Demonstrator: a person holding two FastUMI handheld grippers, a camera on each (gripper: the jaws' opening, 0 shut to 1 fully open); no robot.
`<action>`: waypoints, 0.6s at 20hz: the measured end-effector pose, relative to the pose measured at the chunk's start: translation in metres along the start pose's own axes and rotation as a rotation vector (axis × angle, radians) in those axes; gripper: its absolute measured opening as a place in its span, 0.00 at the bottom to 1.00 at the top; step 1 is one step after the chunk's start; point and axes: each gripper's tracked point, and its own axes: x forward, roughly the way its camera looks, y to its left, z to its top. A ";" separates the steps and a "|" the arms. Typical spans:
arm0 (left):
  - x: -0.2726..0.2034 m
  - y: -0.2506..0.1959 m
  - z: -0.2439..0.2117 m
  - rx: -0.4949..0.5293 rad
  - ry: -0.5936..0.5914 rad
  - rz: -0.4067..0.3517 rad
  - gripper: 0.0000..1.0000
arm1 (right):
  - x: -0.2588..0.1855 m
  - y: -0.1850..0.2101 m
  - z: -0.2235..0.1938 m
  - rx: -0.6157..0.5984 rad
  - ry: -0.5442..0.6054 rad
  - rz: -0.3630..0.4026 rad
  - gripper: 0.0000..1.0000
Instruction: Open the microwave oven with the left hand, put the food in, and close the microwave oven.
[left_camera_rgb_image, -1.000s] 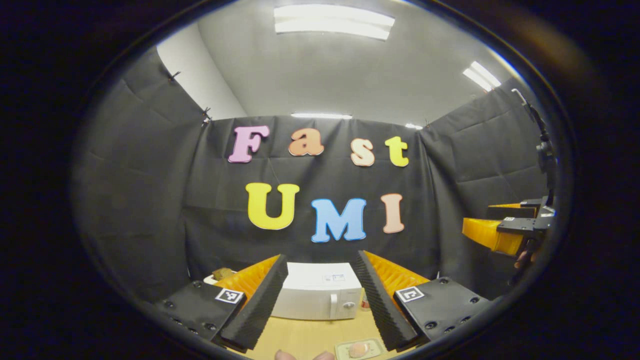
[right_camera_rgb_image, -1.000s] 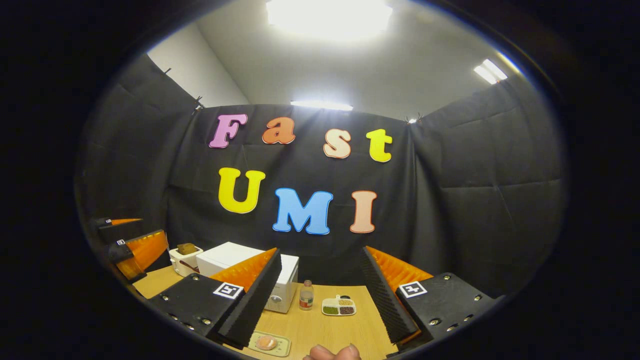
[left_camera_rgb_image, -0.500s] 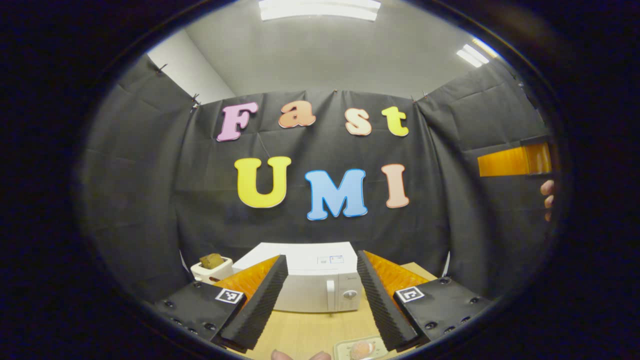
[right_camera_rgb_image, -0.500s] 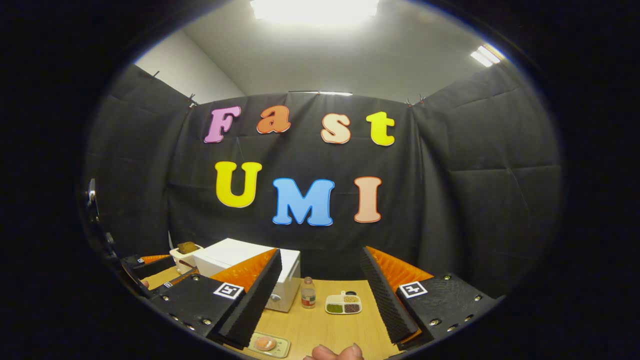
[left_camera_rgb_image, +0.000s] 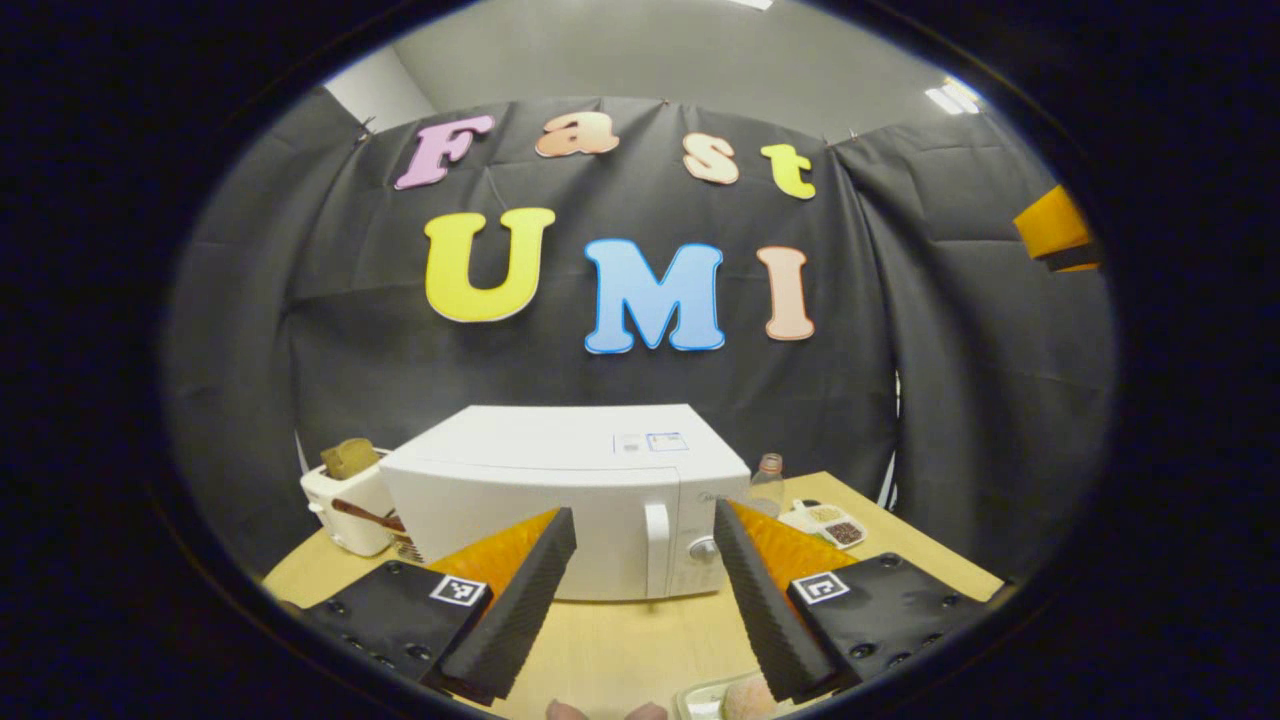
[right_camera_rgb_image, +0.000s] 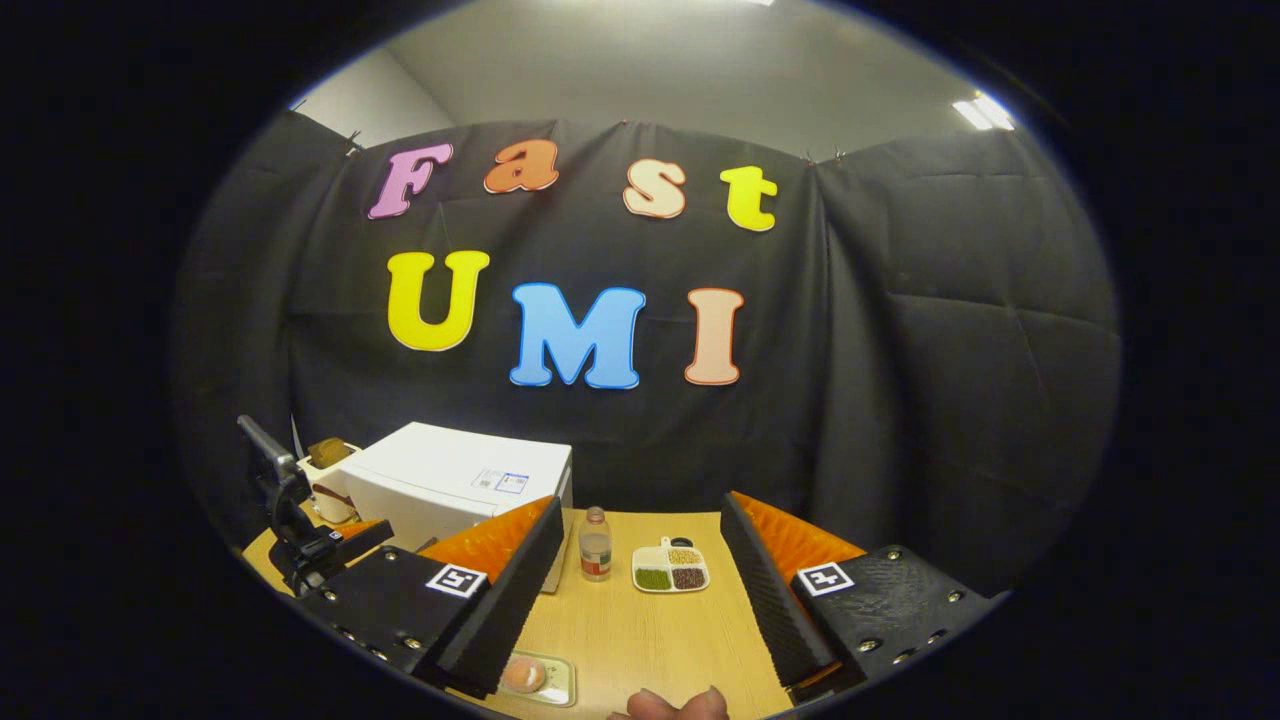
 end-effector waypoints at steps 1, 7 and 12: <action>0.018 0.000 -0.015 0.004 0.023 -0.011 0.95 | 0.004 0.001 -0.006 -0.008 0.021 -0.012 0.97; 0.090 -0.012 -0.088 -0.019 0.159 -0.038 0.96 | 0.020 -0.002 -0.016 -0.033 0.084 -0.069 0.97; 0.118 -0.009 -0.117 -0.031 0.209 0.009 0.81 | 0.025 -0.005 -0.023 -0.026 0.111 -0.088 0.97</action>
